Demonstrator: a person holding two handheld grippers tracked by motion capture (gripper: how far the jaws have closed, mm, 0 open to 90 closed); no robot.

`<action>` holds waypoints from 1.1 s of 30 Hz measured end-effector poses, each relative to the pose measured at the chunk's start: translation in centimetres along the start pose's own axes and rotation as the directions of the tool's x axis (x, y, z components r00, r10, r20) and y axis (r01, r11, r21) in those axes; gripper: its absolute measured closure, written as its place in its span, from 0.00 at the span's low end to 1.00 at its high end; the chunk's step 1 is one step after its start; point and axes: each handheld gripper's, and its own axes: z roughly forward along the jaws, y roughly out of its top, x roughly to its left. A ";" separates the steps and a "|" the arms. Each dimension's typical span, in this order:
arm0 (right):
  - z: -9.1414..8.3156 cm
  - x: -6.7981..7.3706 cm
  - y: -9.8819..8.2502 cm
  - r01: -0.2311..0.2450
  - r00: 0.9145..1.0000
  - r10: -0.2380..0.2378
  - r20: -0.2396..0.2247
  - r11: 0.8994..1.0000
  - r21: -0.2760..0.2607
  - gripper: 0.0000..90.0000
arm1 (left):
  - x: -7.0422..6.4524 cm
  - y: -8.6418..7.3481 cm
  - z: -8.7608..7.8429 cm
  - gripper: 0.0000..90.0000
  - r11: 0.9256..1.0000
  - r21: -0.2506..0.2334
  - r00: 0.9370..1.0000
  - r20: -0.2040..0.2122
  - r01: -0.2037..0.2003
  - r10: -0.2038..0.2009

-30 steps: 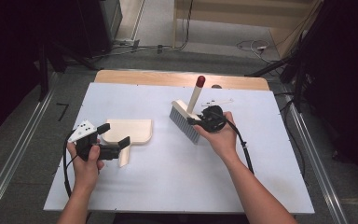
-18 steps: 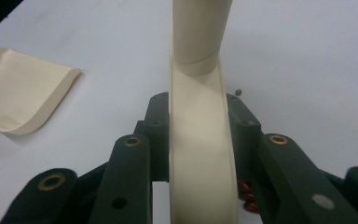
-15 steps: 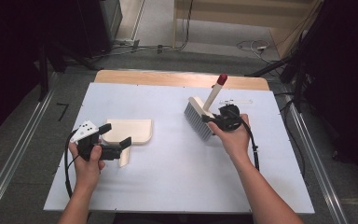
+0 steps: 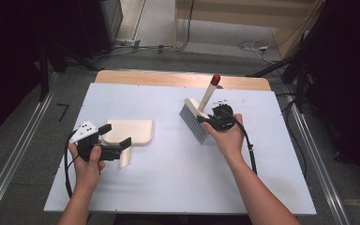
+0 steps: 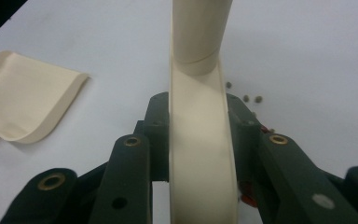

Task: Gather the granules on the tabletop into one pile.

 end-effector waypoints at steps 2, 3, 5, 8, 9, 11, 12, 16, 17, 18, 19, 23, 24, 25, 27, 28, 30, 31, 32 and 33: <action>-0.4 -0.6 -0.1 -0.006 1.000 0.006 0.009 1.000 -0.002 0.73 | 0.0 0.0 0.0 0.00 1.000 0.000 1.000 -0.001 0.000 0.000; -0.7 -0.8 -0.1 -0.011 1.000 0.011 0.007 1.000 -0.004 0.73 | 0.0 0.0 0.0 0.00 1.000 0.000 1.000 -0.002 0.001 -0.001; -1.4 -1.2 -0.1 -0.026 0.999 0.025 -0.020 0.999 -0.021 0.73 | 0.0 0.0 0.1 0.00 1.000 0.003 1.000 -0.003 -0.001 0.001; -3.1 -1.7 0.1 -0.041 0.998 0.037 -0.049 0.996 -0.076 0.73 | -0.1 0.0 0.1 0.00 1.000 0.006 1.000 -0.002 -0.004 0.004; -3.7 -1.8 0.2 -0.040 0.998 0.036 -0.043 0.994 -0.098 0.73 | -0.1 0.0 0.1 0.00 1.000 0.006 1.000 0.000 -0.005 0.005; -4.9 -2.3 0.2 -0.027 1.000 0.026 -0.004 0.991 -0.131 0.73 | -0.1 0.0 0.1 0.00 1.000 0.006 1.000 -0.002 -0.005 0.005; -5.4 -2.7 0.2 -0.019 0.999 0.023 0.025 0.990 -0.140 0.73 | -0.1 0.0 0.1 0.00 1.000 0.005 1.000 -0.002 -0.005 0.005; -6.6 -4.4 -0.2 0.009 0.985 0.014 0.173 0.991 -0.134 0.73 | -0.1 0.0 0.1 0.00 1.000 0.004 1.000 -0.005 -0.003 0.003; -6.7 -4.7 -0.4 0.018 0.977 0.008 0.213 0.992 -0.123 0.73 | -0.1 0.0 0.1 0.00 1.000 0.005 1.000 -0.003 -0.003 0.003; -6.6 -5.0 -0.6 0.031 0.967 -0.002 0.253 0.993 -0.111 0.73 | -0.1 0.0 0.1 0.00 1.000 0.005 1.000 -0.002 -0.004 0.004; -6.4 -5.1 -0.8 0.044 0.958 -0.014 0.285 0.994 -0.098 0.73 | -0.1 0.0 0.2 0.00 1.000 0.008 1.000 -0.003 -0.005 0.005; -5.3 -4.7 -1.7 0.104 0.931 -0.081 0.356 0.994 -0.046 0.73 | -0.2 0.0 0.3 0.00 1.000 0.009 1.000 -0.004 -0.005 0.005; -5.0 -4.3 -1.8 0.114 0.926 -0.095 0.365 0.993 -0.032 0.73 | -0.2 0.0 0.3 0.00 1.000 0.009 1.000 -0.004 -0.005 0.005; -4.7 -4.0 -1.9 0.125 0.923 -0.108 0.369 0.992 -0.022 0.73 | -0.2 0.0 0.2 0.00 1.000 0.009 1.000 -0.004 -0.005 0.005; -4.2 -3.4 -2.1 0.132 0.930 -0.116 0.350 0.991 -0.022 0.73 | -0.2 0.0 0.2 0.00 1.000 0.009 1.000 -0.004 -0.007 0.007; -4.1 -3.1 -2.1 0.137 0.930 -0.120 0.347 0.990 -0.023 0.73 | -0.2 0.0 0.1 0.00 1.000 0.009 1.000 -0.004 -0.006 0.006; -3.8 -2.6 -2.1 0.136 0.936 -0.120 0.332 0.990 -0.026 0.73 | -0.1 0.0 0.1 0.00 1.000 0.004 1.000 -0.003 -0.004 0.004; -3.7 -2.4 -2.1 0.133 0.939 -0.117 0.324 0.991 -0.029 0.73 | -0.1 0.0 0.1 0.00 1.000 0.003 1.000 -0.004 -0.004 0.004; -3.7 -2.2 -2.1 0.137 0.939 -0.121 0.321 0.990 -0.029 0.73 | -0.1 0.0 0.1 0.00 1.000 0.002 1.000 -0.003 -0.002 0.002; -3.6 -2.1 -2.1 0.141 0.940 -0.124 0.317 0.990 -0.030 0.73 | -0.1 0.0 0.1 0.00 1.000 0.000 1.000 -0.003 -0.001 0.001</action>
